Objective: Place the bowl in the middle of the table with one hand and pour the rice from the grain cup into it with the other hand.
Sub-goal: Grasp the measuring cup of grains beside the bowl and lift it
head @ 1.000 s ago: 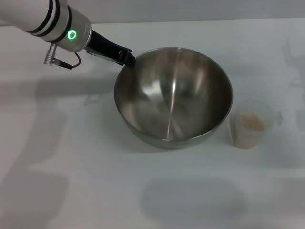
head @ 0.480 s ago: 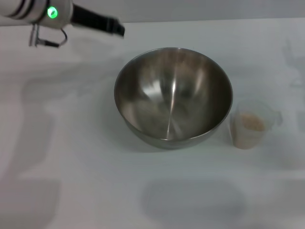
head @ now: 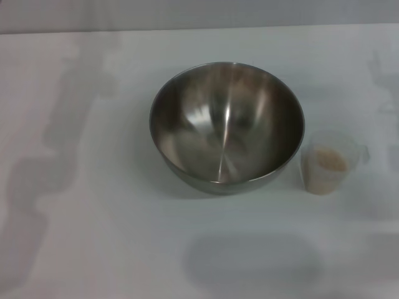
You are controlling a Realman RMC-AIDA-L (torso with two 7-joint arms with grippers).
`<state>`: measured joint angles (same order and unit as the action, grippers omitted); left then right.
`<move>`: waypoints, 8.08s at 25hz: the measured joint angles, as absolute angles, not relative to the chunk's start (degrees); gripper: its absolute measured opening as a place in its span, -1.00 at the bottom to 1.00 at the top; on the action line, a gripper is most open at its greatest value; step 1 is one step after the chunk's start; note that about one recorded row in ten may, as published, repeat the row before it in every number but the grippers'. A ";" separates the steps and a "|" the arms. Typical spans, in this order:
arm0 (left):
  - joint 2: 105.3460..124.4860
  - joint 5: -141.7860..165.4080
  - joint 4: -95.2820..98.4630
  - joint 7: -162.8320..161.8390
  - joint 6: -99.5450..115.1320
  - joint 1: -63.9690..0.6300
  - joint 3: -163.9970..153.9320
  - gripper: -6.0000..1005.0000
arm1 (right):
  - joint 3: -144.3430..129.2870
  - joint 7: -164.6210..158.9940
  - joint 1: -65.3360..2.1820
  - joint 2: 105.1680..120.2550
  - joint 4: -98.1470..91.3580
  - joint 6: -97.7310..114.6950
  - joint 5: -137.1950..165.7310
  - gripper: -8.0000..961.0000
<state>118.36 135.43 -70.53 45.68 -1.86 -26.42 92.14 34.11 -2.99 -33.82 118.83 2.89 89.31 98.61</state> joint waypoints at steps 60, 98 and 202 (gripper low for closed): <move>116.65 165.54 -34.98 -17.98 52.07 -18.89 86.41 0.71 | 22.31 17.85 -1.09 114.94 43.78 83.27 106.85 0.46; 116.81 165.58 -34.56 -18.11 51.70 -18.26 86.24 0.71 | 14.32 14.62 2.28 117.44 29.63 86.23 106.95 0.46; 117.78 165.50 -34.89 -18.16 51.29 -18.90 87.99 0.71 | 15.12 9.21 -7.24 118.23 21.65 75.83 106.48 0.43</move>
